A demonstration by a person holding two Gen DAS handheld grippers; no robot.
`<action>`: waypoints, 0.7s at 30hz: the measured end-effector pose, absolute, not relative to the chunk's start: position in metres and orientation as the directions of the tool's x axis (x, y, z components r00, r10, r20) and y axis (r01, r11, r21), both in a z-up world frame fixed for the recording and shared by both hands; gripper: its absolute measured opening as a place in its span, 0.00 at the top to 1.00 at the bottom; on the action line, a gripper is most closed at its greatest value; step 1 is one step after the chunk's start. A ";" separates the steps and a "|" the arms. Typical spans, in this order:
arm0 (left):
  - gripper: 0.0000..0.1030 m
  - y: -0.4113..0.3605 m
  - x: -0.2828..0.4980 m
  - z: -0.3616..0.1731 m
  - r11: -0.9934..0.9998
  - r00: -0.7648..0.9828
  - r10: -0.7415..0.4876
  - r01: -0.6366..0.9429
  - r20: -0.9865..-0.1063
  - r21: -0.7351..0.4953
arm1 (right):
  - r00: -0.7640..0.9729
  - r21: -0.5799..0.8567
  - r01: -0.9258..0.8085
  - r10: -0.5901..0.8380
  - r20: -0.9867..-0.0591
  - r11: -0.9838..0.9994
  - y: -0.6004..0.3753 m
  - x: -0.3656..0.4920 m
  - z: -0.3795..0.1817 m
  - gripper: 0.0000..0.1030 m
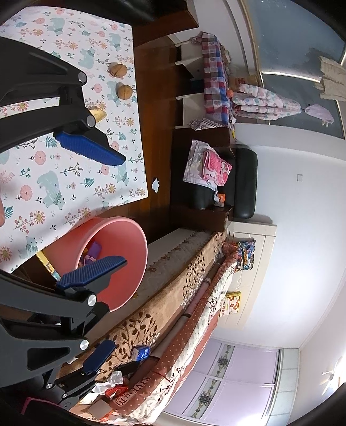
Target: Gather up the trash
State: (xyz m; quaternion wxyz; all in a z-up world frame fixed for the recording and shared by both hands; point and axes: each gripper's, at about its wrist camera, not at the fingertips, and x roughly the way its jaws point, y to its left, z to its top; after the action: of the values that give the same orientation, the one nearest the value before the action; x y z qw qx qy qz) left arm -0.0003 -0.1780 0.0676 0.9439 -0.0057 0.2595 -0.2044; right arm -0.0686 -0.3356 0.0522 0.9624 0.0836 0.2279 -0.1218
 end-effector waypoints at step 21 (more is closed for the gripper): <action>0.33 -0.174 0.003 0.062 0.921 0.779 -0.378 0.371 -0.500 -0.118 | 0.858 0.124 0.284 -0.194 -0.475 0.951 -0.336 -0.063 0.050 0.31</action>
State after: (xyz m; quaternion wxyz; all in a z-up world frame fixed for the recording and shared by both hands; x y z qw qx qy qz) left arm 0.0030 -0.1738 0.0619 0.9432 -0.0064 0.2665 -0.1984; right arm -0.0632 -0.3362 0.0501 0.9592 0.0950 0.2355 -0.1245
